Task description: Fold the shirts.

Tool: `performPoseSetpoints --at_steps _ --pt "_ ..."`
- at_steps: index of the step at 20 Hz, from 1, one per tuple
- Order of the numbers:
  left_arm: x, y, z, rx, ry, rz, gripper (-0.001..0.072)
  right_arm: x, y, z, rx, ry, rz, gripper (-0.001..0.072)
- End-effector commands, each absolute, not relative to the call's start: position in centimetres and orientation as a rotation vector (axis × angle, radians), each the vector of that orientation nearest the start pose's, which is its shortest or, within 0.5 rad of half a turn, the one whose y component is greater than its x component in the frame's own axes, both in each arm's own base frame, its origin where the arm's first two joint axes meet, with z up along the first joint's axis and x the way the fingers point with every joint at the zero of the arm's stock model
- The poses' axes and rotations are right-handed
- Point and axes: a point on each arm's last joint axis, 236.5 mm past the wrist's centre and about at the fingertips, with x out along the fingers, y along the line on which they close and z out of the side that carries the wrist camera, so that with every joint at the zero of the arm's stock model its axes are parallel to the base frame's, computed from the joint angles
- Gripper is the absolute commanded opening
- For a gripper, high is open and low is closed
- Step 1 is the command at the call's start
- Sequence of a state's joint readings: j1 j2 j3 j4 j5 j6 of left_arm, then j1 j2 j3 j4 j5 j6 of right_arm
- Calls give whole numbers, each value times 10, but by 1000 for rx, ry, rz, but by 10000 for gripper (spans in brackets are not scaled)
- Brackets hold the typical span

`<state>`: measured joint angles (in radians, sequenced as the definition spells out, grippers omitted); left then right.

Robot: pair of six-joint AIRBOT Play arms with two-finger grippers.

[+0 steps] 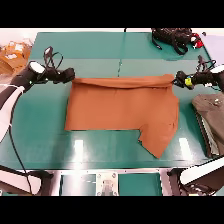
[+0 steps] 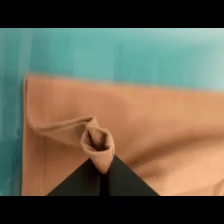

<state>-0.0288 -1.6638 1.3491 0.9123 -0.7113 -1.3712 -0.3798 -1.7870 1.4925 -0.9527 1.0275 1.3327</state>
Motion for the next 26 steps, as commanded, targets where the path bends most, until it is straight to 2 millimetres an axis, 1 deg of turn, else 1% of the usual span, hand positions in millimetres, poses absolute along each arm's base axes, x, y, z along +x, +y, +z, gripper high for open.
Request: performPoseSetpoints --at_steps 1,5,10,11,12,13,15,16,17,18,19,20,21,22,24,26 --pt "505 -108 -46 -473 1092 -235 21 483 -71 -78 641 1211 55 16" --pt "487 -109 -67 -509 1154 -207 21 484 -73 -81 642 1203 44 16" --pt "481 -112 -74 -556 1176 -189 22 487 -74 -80 646 1190 40 17" --pt "481 -112 -74 -556 1177 -190 94 487 -73 -79 655 1190 36 19" --pt "480 -113 -73 -564 1182 -194 414 487 -73 -78 662 1193 36 93" --pt "475 -116 -72 -583 1204 -205 642 486 -75 -73 665 1198 37 205" --pt "460 -117 -64 -597 1285 -246 649 477 -86 -57 694 1222 14 244" --pt "452 -112 -57 -601 1330 -266 649 468 -96 -48 700 1238 -16 268" --pt "446 -105 -49 -609 1370 -283 649 456 -108 -39 701 1253 -54 261" --pt "438 -97 -39 -620 1410 -301 648 444 -117 -33 695 1276 -78 201" --pt "431 -90 -29 -632 1441 -310 642 428 -122 -26 683 1310 -86 53" --pt "424 -84 -21 -638 1456 -316 397 414 -123 -22 682 1335 -92 18" --pt "416 -81 -13 -615 1467 -338 133 400 -121 -18 694 1352 -94 17" --pt "406 -78 -5 -575 1481 -345 21 387 -116 -16 703 1362 -97 17" --pt "383 -67 7 -462 1530 -313 20 354 -104 -15 716 1386 -114 16" --pt "361 -57 20 -358 1530 -255 20 307 -101 -21 726 1431 -207 16"
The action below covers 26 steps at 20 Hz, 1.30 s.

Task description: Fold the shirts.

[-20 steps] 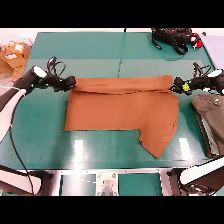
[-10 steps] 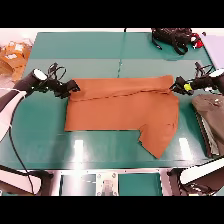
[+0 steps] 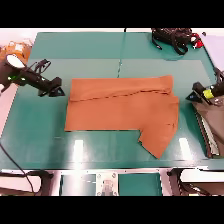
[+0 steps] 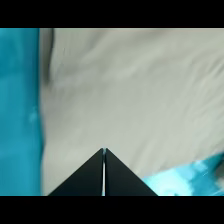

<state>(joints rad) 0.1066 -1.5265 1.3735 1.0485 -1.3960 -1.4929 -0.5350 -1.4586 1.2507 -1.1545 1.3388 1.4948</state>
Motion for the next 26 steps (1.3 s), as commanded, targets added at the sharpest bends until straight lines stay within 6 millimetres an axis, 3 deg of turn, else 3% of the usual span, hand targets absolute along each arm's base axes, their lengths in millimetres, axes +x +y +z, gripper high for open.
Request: performPoseSetpoints --at_steps 1,3,5,6,7,8,11,14,20,24,26 --pt "350 -58 26 -346 1502 -248 20 280 -101 -26 726 1448 -270 16" --pt "324 -66 27 -375 1450 -226 20 237 -95 -36 755 1443 -365 16" --pt "294 -75 13 -417 1427 -193 42 209 -80 -48 792 1429 -404 18" --pt "281 -80 1 -425 1433 -185 343 199 -70 -54 807 1434 -405 81" --pt "269 -87 -14 -448 1451 -163 635 192 -59 -61 839 1438 -396 272" --pt "257 -98 -30 -475 1480 -152 668 189 -48 -68 878 1437 -380 387" --pt "236 -144 -66 -567 1496 -183 668 185 -19 -90 945 1448 -328 402" --pt "239 -166 -87 -673 1422 -119 668 189 -2 -106 924 1442 -292 403" --pt "268 -174 -82 -752 1276 -72 666 208 14 -122 936 1433 -262 403" --pt "280 -172 -78 -792 1223 -49 665 217 8 -121 913 1403 -254 402" --pt "284 -170 -80 -812 1212 -28 588 223 6 -118 907 1389 -251 402"
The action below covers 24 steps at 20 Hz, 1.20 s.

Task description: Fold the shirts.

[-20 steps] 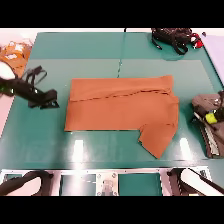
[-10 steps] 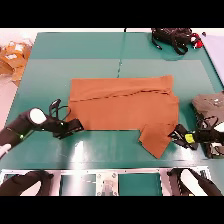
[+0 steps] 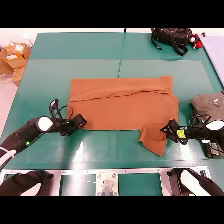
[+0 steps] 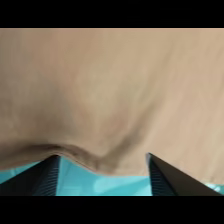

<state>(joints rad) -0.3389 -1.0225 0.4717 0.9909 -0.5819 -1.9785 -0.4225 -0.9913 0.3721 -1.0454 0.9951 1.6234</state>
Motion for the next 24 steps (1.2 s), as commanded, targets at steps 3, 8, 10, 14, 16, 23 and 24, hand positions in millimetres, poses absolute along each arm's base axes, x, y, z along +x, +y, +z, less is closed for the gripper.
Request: performPoseSetpoints --at_steps 3,8,10,14,16,23,24 --pt "263 -176 -113 -860 1360 50 588 226 4 -115 886 1380 -233 402" --pt "275 -180 -107 -792 1353 -12 45 226 5 -115 879 1382 -226 166" --pt "277 -185 -95 -729 1368 -67 37 225 5 -115 862 1386 -209 18" --pt "266 -165 -80 -467 1471 -91 20 218 12 -109 853 1437 -166 17" --pt "265 -155 -70 -379 1497 -89 20 216 16 -101 855 1461 -141 17" --pt "267 -125 -31 -117 1542 -104 20 201 -10 -68 726 1491 -225 17" --pt "265 -125 -28 -90 1552 -126 20 198 -20 -60 688 1483 -266 18"
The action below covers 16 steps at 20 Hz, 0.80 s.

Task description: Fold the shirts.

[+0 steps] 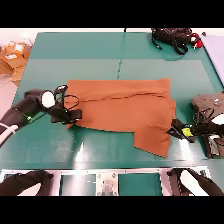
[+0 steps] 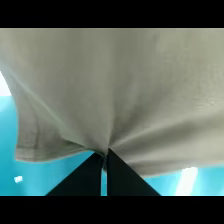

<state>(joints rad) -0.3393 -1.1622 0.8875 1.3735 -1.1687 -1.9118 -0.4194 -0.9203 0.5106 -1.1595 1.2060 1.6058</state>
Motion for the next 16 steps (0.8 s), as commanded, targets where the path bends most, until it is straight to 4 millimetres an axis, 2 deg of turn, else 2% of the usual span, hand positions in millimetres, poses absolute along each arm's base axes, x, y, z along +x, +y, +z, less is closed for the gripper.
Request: performPoseSetpoints --at_steps 1,4,7,10,13,16 --pt "264 -124 -26 -72 1556 -141 20 199 -26 -51 666 1462 -283 17" --pt "278 -130 -19 -36 1497 -201 20 226 -21 -23 701 1365 -236 17" --pt "306 -139 -13 -25 1425 -233 20 275 -8 4 733 1222 -126 17" --pt "348 -152 -2 12 1360 -275 20 328 -5 18 727 1148 -82 18" --pt "403 -154 7 77 1276 -250 21 388 -14 22 706 1108 -72 18" --pt "445 -166 -8 117 1261 -270 21 435 -20 2 712 1144 -60 17"
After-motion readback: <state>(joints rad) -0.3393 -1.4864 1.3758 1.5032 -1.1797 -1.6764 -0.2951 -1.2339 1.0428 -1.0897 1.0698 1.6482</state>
